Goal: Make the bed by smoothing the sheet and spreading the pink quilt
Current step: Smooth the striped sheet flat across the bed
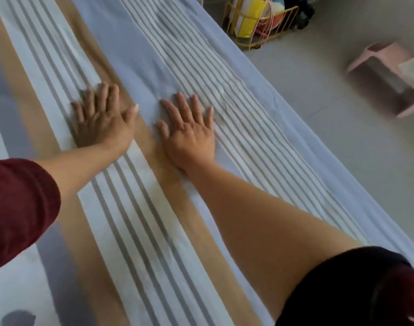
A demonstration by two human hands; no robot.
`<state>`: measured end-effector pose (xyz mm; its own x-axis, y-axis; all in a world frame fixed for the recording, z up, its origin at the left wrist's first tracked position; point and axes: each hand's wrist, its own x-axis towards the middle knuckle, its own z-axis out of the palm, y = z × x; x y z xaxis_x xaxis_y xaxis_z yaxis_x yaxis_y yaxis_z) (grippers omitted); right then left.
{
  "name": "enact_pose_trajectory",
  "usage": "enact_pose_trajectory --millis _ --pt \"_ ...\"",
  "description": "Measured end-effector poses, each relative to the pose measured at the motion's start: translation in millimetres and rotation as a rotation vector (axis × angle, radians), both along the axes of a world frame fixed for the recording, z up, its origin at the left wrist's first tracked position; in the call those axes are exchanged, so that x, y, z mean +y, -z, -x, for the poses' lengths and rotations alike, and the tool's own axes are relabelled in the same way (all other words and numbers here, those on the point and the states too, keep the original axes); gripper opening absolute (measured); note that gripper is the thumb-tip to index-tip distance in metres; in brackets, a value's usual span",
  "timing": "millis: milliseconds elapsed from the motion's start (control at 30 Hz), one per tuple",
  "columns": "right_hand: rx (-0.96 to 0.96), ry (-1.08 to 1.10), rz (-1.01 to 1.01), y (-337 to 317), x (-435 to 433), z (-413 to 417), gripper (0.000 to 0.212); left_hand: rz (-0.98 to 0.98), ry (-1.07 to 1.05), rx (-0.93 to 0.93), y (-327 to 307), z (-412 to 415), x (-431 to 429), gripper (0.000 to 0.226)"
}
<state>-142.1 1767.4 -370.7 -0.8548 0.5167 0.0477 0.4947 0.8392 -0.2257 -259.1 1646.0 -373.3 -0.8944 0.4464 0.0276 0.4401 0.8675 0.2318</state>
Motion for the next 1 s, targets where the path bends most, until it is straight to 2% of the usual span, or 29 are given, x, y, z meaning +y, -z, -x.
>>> enact_pose_trajectory --millis 67,200,267,300,367,433,500,533,600,667,733,767,800,833,933,967,1000 --pt "-0.019 0.140 -0.028 0 23 -52 0.057 -0.005 0.035 -0.002 -1 -32 -2 0.066" --pt "-0.196 0.628 0.017 -15 82 -170 0.061 0.004 0.164 -0.026 -1 -111 -12 0.068" --pt "-0.209 0.723 0.044 -30 80 -200 0.065 -0.022 0.231 -0.017 -4 -150 -21 0.067" --pt "-0.168 0.635 0.017 -35 64 -205 0.066 -0.028 0.256 -0.021 -6 -167 -26 0.067" --pt "-0.051 0.309 -0.016 -36 10 -208 0.065 -0.019 0.291 -0.024 -7 -200 -40 0.070" --pt "-0.022 0.006 0.007 -30 -52 -213 0.060 0.003 0.311 -0.022 -4 -223 -52 0.068" --pt "-0.045 -0.113 0.035 -20 -88 -238 0.054 0.034 0.304 0.013 -2 -245 -65 0.066" --pt "-0.055 -0.093 0.015 -14 -86 -259 0.052 0.040 0.285 0.039 -1 -255 -69 0.065" --pt "-0.093 0.084 -0.021 -10 -59 -298 0.052 0.055 0.243 0.014 2 -263 -71 0.063" --pt "-0.198 0.416 -0.051 -13 -20 -351 0.056 0.069 0.213 -0.044 -1 -278 -73 0.064" --pt "-0.281 0.768 0.045 -26 11 -395 0.060 0.062 0.239 -0.057 -3 -297 -80 0.067" --pt "-0.304 0.855 0.077 -34 15 -408 0.062 0.057 0.270 -0.065 -4 -307 -85 0.068" --pt "-0.307 0.829 0.054 -40 9 -415 0.064 0.051 0.315 -0.065 -5 -318 -92 0.069" --pt "-0.267 0.688 -0.002 -43 -7 -416 0.065 0.043 0.368 -0.051 -5 -329 -100 0.068" --pt "-0.089 0.033 0.017 -40 -88 -410 0.063 0.022 0.536 0.007 -5 -356 -134 0.068" --pt "-0.101 -0.101 0.021 -32 -114 -416 0.059 0.022 0.580 0.025 -4 -362 -145 0.067" --pt "-0.119 -0.116 0.011 -23 -135 -426 0.055 0.036 0.609 0.048 -2 -366 -161 0.067"
